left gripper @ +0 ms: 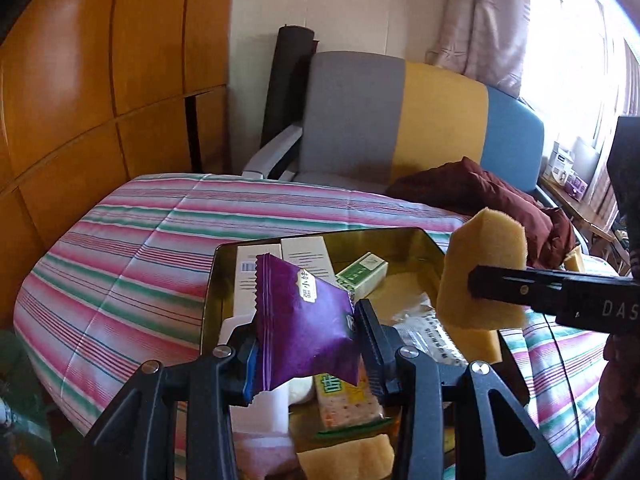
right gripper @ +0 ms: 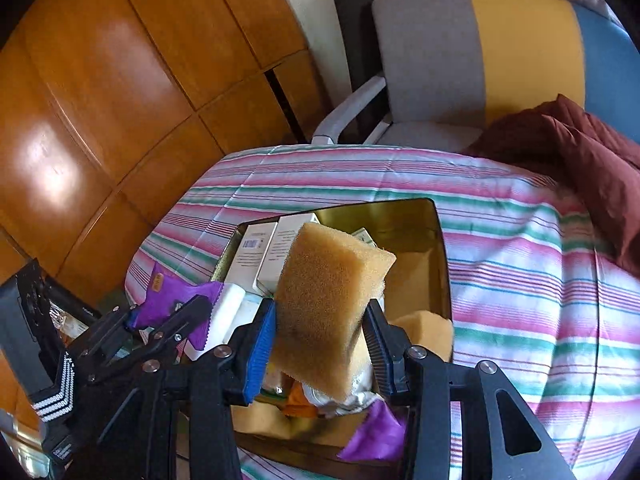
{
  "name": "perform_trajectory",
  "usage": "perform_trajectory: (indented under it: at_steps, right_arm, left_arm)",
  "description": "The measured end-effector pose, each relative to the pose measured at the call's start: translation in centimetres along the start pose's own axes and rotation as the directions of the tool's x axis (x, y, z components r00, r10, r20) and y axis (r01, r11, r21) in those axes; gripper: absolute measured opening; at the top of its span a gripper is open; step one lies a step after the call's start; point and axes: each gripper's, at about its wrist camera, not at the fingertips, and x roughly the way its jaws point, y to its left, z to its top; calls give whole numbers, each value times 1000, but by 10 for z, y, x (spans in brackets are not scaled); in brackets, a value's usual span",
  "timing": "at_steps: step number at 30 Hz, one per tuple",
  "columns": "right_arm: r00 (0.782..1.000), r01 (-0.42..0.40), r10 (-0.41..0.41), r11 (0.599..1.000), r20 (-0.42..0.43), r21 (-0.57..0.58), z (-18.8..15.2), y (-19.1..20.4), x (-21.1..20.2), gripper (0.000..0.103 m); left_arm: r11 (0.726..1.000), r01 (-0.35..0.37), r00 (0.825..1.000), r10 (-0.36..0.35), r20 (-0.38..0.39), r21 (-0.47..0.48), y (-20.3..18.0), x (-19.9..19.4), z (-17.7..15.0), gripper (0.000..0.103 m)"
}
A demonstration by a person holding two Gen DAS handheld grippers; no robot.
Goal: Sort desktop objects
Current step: 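Carry the tan sponge and purple packet into the gold tray and release them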
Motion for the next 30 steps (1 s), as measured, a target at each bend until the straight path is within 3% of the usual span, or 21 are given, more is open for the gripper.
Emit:
perform_trajectory:
  at_steps: [16, 21, 30]
  right_arm:
    - [1000, 6, -6, 1000, -4, -2, 20, 1, 21, 46]
    - [1000, 11, -11, 1000, -15, 10, 23, -3, 29, 48]
    - [1000, 12, -11, 998, -19, 61, 20, -16, 34, 65]
  left_arm:
    - [1000, -11, 1000, 11, -25, -20, 1, 21, -1, 41]
    - [1000, -5, 999, 3, -51, -27, -2, 30, -2, 48]
    - [999, 11, 998, -13, -58, -32, -7, 29, -5, 56]
